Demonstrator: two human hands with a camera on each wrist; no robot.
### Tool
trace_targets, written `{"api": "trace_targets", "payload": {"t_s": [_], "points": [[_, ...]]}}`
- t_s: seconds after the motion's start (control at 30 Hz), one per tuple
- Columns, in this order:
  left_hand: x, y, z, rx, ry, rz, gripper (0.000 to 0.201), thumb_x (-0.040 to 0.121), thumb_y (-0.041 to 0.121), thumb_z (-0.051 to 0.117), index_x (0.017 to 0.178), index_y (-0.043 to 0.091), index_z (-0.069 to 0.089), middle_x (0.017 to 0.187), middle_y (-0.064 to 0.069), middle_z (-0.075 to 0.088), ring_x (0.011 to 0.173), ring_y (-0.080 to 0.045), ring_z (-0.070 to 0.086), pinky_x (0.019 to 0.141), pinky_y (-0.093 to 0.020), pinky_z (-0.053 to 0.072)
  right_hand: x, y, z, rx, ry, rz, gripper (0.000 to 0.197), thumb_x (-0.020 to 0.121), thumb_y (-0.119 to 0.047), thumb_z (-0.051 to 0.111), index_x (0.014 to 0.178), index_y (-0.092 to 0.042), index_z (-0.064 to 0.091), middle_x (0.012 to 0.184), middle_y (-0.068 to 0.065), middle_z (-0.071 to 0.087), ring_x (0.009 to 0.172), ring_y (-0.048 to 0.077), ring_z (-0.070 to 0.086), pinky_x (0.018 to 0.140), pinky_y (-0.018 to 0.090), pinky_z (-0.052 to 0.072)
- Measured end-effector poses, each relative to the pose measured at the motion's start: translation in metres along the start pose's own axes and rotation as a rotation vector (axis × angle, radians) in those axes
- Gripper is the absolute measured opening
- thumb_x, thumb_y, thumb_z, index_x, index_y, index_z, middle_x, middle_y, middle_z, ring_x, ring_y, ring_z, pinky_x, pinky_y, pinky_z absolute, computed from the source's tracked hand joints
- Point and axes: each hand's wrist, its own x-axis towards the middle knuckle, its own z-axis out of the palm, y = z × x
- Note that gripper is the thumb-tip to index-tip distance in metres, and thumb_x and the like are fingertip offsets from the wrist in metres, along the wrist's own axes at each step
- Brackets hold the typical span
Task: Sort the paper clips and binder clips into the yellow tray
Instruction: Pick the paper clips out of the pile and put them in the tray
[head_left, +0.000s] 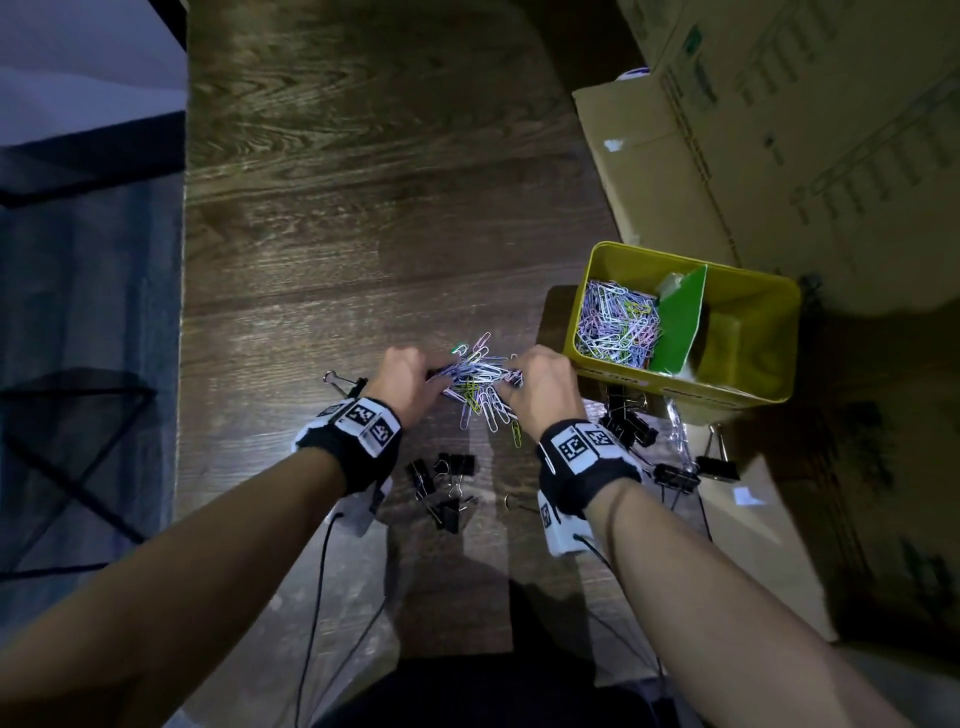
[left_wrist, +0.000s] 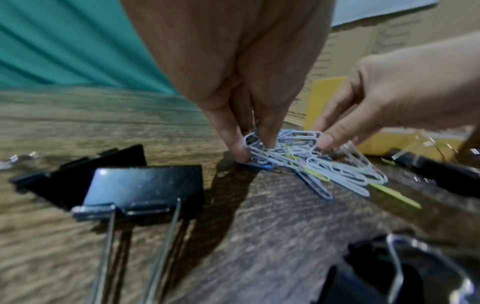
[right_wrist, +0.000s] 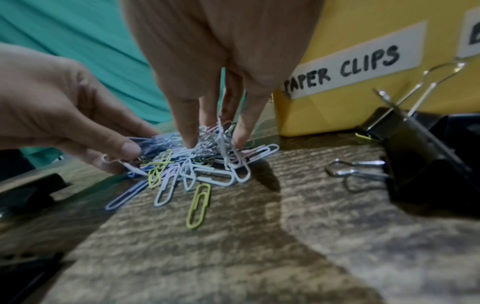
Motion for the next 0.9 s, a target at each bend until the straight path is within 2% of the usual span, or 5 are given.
{"api": "trace_targets", "payload": {"t_s": [0.1, 0.23, 0.33, 0.5, 0.9], "points": [[-0.005, -0.001, -0.012, -0.151, 0.043, -0.057, 0.030, 0.082, 0.019, 0.069, 0.112, 0.019, 0.067, 0.110, -0.009, 0.068, 0.099, -0.014, 0.065, 0.083, -0.012, 0.040, -0.001, 0.000, -0.003, 0.032, 0.024, -0.006, 0.022, 0.085, -0.013, 0.068, 0.105, -0.005, 0.071, 0.111, 0.014, 0.064, 0.098, 0.028, 0.062, 0.093, 0.035, 0.049], [-0.008, -0.008, -0.016, -0.504, 0.015, -0.169, 0.030, 0.081, 0.010, 0.069, 0.111, 0.015, 0.068, 0.083, 0.008, 0.072, 0.056, 0.009, 0.057, 0.056, -0.007, 0.045, -0.004, -0.004, -0.010, 0.121, 0.102, -0.023, 0.015, 0.085, -0.008, 0.067, 0.098, -0.005, 0.074, 0.101, 0.014, 0.070, 0.090, 0.022, 0.064, 0.088, 0.022, 0.047], [-0.009, -0.014, -0.020, -0.800, -0.003, -0.252, 0.033, 0.079, 0.000, 0.067, 0.112, 0.005, 0.065, 0.071, 0.014, 0.072, 0.064, -0.001, 0.063, 0.072, -0.022, 0.055, -0.006, -0.007, -0.014, 0.217, 0.151, 0.022, 0.015, 0.084, -0.011, 0.070, 0.097, -0.007, 0.074, 0.099, 0.011, 0.070, 0.080, 0.013, 0.058, 0.084, 0.018, 0.047], [-0.012, -0.005, -0.043, -1.064, 0.039, -0.224, 0.035, 0.077, -0.010, 0.064, 0.111, -0.004, 0.060, 0.075, 0.004, 0.074, 0.071, -0.009, 0.070, 0.072, -0.021, 0.057, -0.017, -0.020, -0.030, 0.417, 0.294, 0.034, 0.014, 0.078, -0.010, 0.075, 0.092, -0.007, 0.076, 0.092, 0.007, 0.072, 0.078, 0.011, 0.060, 0.084, 0.025, 0.051], [0.019, 0.128, -0.070, -1.211, -0.236, -0.024, 0.026, 0.080, -0.010, 0.060, 0.105, -0.001, 0.063, 0.078, -0.006, 0.073, 0.074, -0.016, 0.070, 0.071, -0.023, 0.057, -0.024, 0.005, -0.123, 0.774, 0.691, 0.207, 0.019, 0.072, -0.015, 0.080, 0.072, -0.032, 0.073, 0.078, -0.004, 0.073, 0.080, 0.021, 0.071, 0.082, 0.043, 0.056]]}}
